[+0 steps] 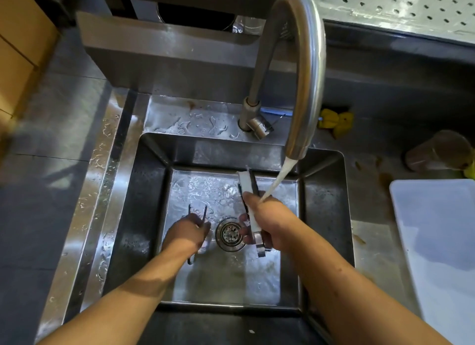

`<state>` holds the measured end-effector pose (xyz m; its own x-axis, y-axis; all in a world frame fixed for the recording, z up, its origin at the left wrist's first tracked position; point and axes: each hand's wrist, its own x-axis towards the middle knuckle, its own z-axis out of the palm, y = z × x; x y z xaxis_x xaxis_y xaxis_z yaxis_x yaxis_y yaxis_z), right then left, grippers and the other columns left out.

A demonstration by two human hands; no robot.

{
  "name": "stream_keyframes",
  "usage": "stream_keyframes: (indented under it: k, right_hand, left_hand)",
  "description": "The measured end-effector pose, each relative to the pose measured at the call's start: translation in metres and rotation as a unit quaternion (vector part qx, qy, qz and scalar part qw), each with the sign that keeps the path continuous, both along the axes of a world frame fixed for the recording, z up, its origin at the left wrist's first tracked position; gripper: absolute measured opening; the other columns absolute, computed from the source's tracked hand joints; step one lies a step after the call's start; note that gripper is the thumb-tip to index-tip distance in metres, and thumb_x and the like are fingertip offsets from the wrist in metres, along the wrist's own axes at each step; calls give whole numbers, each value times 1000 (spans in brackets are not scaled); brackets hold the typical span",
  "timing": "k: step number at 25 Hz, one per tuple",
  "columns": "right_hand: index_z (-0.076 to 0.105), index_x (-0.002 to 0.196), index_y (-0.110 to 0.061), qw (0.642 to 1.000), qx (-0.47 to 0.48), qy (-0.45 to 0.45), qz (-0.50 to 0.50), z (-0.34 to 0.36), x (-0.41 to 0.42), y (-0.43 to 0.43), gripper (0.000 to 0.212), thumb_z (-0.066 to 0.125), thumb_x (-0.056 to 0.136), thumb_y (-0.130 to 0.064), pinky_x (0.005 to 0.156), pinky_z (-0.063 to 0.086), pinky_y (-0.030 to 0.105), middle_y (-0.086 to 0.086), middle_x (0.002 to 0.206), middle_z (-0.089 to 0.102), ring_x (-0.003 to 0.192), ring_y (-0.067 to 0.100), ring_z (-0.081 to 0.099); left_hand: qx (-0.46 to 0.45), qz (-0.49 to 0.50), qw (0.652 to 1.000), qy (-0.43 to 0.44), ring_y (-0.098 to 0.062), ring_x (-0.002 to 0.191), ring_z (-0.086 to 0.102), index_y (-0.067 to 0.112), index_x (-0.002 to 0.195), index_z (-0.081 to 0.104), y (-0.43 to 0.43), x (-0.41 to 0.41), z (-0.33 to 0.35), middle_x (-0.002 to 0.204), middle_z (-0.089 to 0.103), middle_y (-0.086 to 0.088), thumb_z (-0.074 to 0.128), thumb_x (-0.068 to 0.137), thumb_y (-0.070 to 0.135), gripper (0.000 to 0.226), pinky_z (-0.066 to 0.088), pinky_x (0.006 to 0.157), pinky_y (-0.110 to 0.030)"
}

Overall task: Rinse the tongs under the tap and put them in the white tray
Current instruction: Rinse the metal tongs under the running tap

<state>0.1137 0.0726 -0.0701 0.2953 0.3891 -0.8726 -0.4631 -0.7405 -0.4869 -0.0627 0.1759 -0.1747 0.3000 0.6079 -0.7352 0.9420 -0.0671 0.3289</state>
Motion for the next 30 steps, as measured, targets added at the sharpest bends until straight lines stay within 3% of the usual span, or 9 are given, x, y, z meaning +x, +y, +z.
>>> stream_keyframes:
  k: [2, 5, 13, 17, 19, 21, 24, 26, 30]
  right_hand:
    - [57, 117, -16, 1000, 22, -3, -5, -5, 2, 0, 22, 53, 108, -36, 60, 58, 39, 18, 101, 66, 71, 31, 65]
    - [59, 118, -16, 999, 33, -28, -1, -11, 4, -3, 19, 56, 107, -32, 61, 55, 40, 16, 98, 68, 72, 31, 62]
    - [55, 125, -15, 998, 54, -15, 15, -4, 5, -4, 27, 56, 107, -35, 52, 51, 34, 16, 97, 67, 64, 27, 59]
    - [49, 124, -32, 998, 61, -8, 17, 4, 4, -3, 23, 58, 104, -38, 51, 53, 32, 15, 101, 65, 67, 25, 60]
    - [49, 124, -34, 998, 62, -21, 16, 2, 4, -3, 26, 60, 102, -40, 53, 54, 33, 14, 102, 67, 71, 25, 61]
    - [58, 122, -17, 998, 50, -43, 11, 1, 2, -3, 35, 63, 99, -43, 62, 54, 38, 11, 95, 69, 72, 25, 61]
    - [63, 115, -13, 997, 31, -69, -21, 4, -9, -4, 46, 75, 90, -49, 72, 58, 42, 3, 89, 70, 74, 22, 66]
    - [63, 112, -17, 996, 28, -79, -42, 9, -15, -5, 45, 81, 85, -49, 74, 62, 37, 2, 95, 73, 80, 19, 73]
    - [60, 120, -16, 993, 61, -67, -76, 19, -21, -7, 49, 82, 86, -43, 48, 56, 22, 4, 99, 76, 65, 8, 77]
  left_hand:
    - [13, -63, 995, 82, -34, 115, 69, 19, 118, 66, -2, -11, -29, 125, 71, -12, 64, 96, 55, 42, 52, 87, -33]
    - [19, -109, 988, 110, -35, 123, 64, 19, 131, 57, -10, -23, -63, 136, 61, -15, 64, 94, 58, 55, 53, 98, -39]
    - [55, -211, 970, 105, -35, 120, 65, 16, 128, 63, -23, -30, -106, 133, 66, -15, 57, 103, 47, 40, 53, 101, -42]
    - [26, -180, 979, 91, -29, 125, 66, 20, 131, 68, -20, -37, -111, 137, 67, -14, 52, 104, 26, 32, 50, 107, -38]
    - [-15, -93, 994, 60, -29, 125, 66, 16, 128, 70, -19, -33, -104, 135, 70, -15, 52, 102, 21, 32, 50, 107, -35]
    - [-58, 14, 998, 16, -34, 108, 71, 12, 101, 70, -20, -20, -79, 119, 75, -20, 63, 99, 20, 11, 56, 94, -36]
    - [-142, 197, 959, -144, -35, 81, 70, 12, 78, 59, -27, -1, -20, 84, 71, -22, 78, 87, 9, 21, 63, 86, -61]
    - [-129, 204, 943, -228, -33, 71, 75, 14, 82, 65, -29, 6, 24, 85, 74, -13, 82, 81, 14, 17, 65, 77, -61]
    - [-105, 105, 950, -275, -14, 74, 78, 43, 100, 62, -32, 18, 95, 97, 75, 16, 81, 78, 28, 33, 67, 71, -37]
